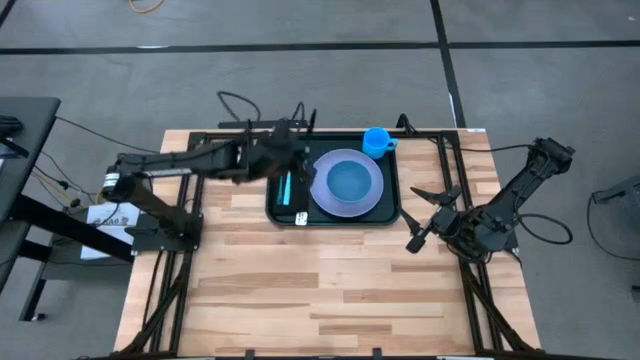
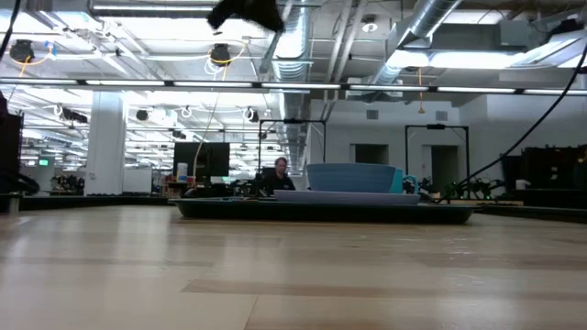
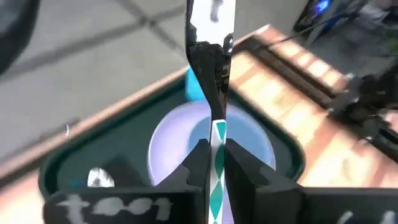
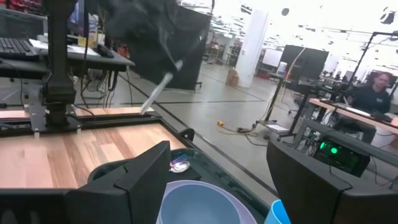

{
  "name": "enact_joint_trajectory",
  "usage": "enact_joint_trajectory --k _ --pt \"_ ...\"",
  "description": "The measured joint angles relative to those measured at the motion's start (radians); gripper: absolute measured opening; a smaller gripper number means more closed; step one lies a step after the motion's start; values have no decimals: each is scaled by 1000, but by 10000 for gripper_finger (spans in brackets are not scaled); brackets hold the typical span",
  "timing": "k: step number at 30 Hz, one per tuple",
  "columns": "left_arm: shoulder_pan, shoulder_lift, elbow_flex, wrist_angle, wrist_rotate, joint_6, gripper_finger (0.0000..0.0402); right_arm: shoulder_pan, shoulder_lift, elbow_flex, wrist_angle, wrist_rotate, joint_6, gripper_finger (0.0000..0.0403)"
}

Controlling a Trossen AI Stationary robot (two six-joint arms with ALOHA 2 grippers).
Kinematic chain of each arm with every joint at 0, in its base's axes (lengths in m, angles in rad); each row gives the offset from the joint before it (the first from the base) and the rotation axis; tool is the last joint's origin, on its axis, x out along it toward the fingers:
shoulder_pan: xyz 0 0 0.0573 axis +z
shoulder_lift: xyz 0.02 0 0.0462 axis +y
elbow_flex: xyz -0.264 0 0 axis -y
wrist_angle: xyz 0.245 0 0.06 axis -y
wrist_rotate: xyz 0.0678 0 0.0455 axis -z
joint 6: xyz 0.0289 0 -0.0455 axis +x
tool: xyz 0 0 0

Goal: Set up tray
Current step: Put the white and blue knife on top of the napkin to the right of the spoon and fork on the black serving tray

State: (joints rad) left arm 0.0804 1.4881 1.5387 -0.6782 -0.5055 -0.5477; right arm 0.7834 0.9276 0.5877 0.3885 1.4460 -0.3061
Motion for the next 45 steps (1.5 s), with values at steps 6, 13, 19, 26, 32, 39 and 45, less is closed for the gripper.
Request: enact_joint_trajectory --k 6,13,19,26,32,39,45 --pt "176 59 -1 -60 208 -91 13 0 0 0 0 0 0 260" --pt "332 154 -1 -150 283 -151 13 0 0 0 0 -5 -7 260" --pt "412 245 -1 -229 349 -199 13 0 0 0 -19 -7 -8 260" --pt "465 367 -1 -178 525 -244 13 0 0 0 -23 -7 -8 260" --pt "489 450 -1 -176 583 -292 13 0 0 0 -38 -7 -8 260" --pt "491 495 -1 -176 618 -294 15 0 0 0 -44 -6 -15 260" --pt "481 495 -1 -175 608 -328 21 0 0 0 -44 -6 -16 260"
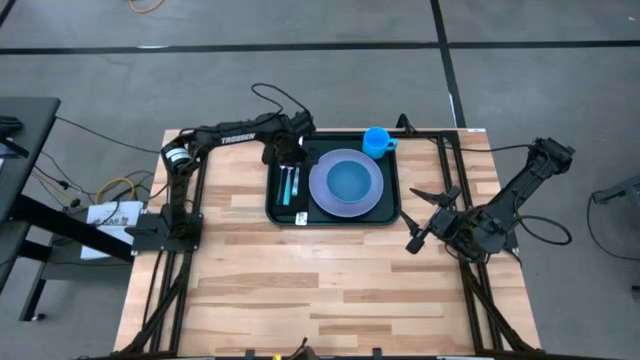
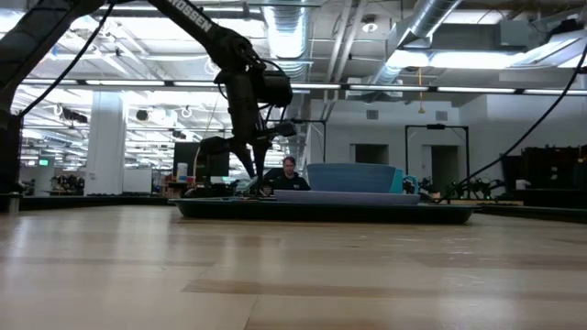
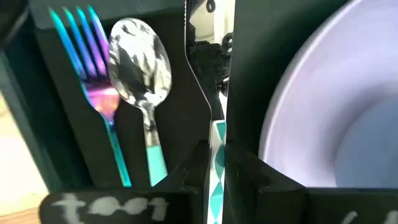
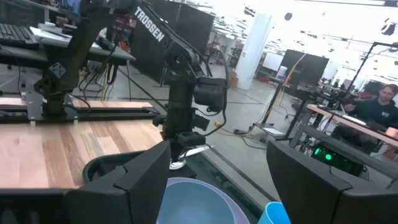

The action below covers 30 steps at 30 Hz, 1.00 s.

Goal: Set up tray
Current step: Put the white and blue knife on top of the napkin to the right of the spoon and fork on the black serving tray

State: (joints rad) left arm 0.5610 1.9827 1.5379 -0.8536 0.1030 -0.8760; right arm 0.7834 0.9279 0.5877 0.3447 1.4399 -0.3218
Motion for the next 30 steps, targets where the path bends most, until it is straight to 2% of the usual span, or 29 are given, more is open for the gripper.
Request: enact_joint_trajectory --k 8,14,24,30 --pt "-32 0 0 8 -11 -10 21 0 0 0 0 0 0 260" --pt "-52 4 0 0 -63 -27 21 0 0 0 0 0 7 260" --pt "-58 92 -1 8 -9 -21 21 0 0 0 0 -1 7 260" --pt "-57 100 -1 46 5 -20 21 0 0 0 -1 -1 7 260"
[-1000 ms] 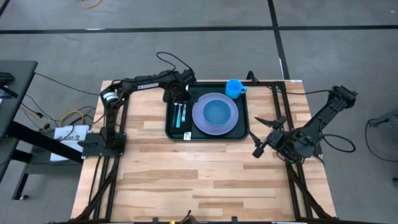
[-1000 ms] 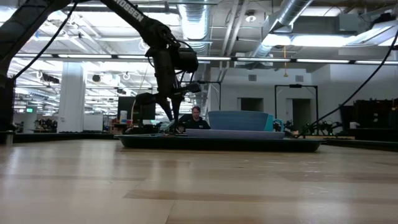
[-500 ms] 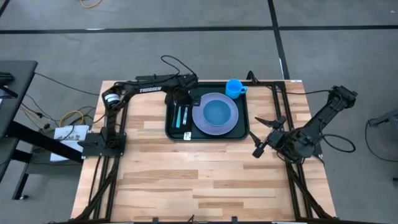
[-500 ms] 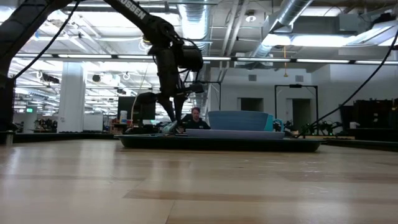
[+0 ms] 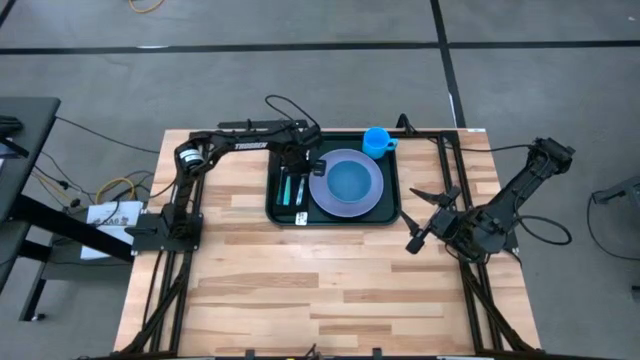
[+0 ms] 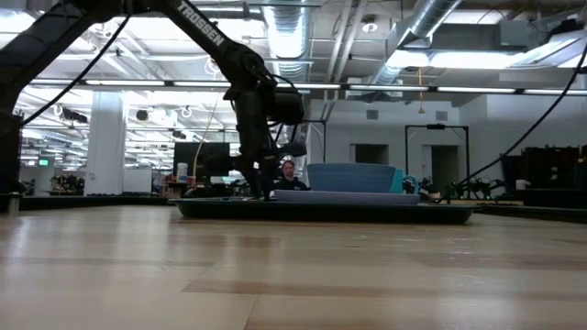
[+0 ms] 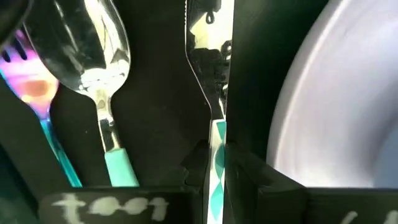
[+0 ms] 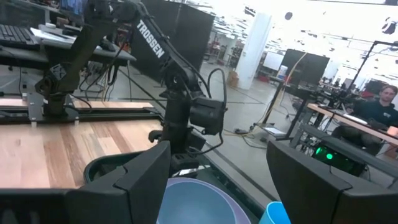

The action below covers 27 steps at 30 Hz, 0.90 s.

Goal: Set up tray
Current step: Put the white and blue knife on top of the napkin to the right of the spoon and fork on the black serving tray

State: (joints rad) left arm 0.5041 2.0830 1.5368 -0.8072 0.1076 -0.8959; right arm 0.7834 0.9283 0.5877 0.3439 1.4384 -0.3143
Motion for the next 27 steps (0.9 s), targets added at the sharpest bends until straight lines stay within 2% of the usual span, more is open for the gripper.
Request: enact_joint_trajectory --k 5,27 --pt "0 0 0 15 23 -2 21 0 0 0 0 0 0 260" --pt "0 -2 -10 5 -11 -6 21 0 0 0 -2 -1 0 260"
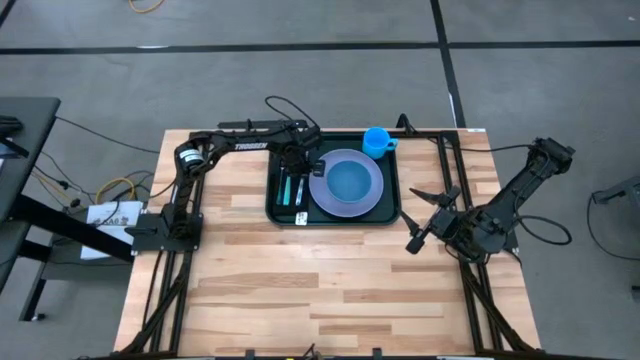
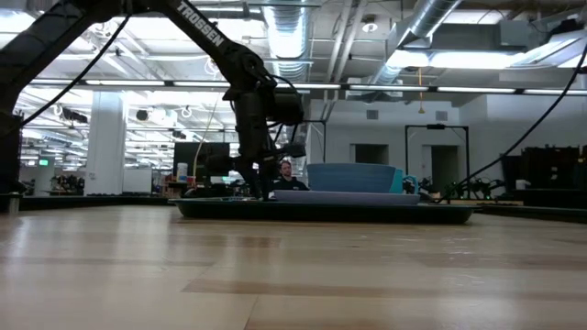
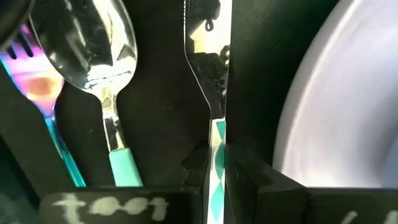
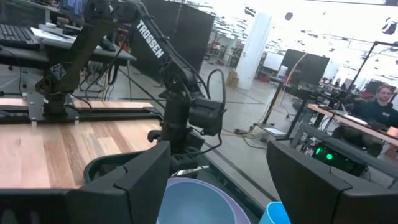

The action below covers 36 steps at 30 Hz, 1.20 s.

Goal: Set up tray
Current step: Put the white and blue knife on top of the napkin to the right of the spoon and fork on the black serving tray, then return to Home Position

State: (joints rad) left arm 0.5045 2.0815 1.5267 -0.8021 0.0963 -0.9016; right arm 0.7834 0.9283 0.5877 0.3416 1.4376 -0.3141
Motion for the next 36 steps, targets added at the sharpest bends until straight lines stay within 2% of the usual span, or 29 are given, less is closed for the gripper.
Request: enact_joint_trajectory --k 9,22,36 --pt "0 -1 -25 5 1 -10 22 0 0 0 -1 0 0 260" --pt "1 -1 -25 8 -24 -3 53 0 0 0 -1 0 0 260" --pt "13 -1 -25 8 0 14 112 0 0 0 0 0 0 260"
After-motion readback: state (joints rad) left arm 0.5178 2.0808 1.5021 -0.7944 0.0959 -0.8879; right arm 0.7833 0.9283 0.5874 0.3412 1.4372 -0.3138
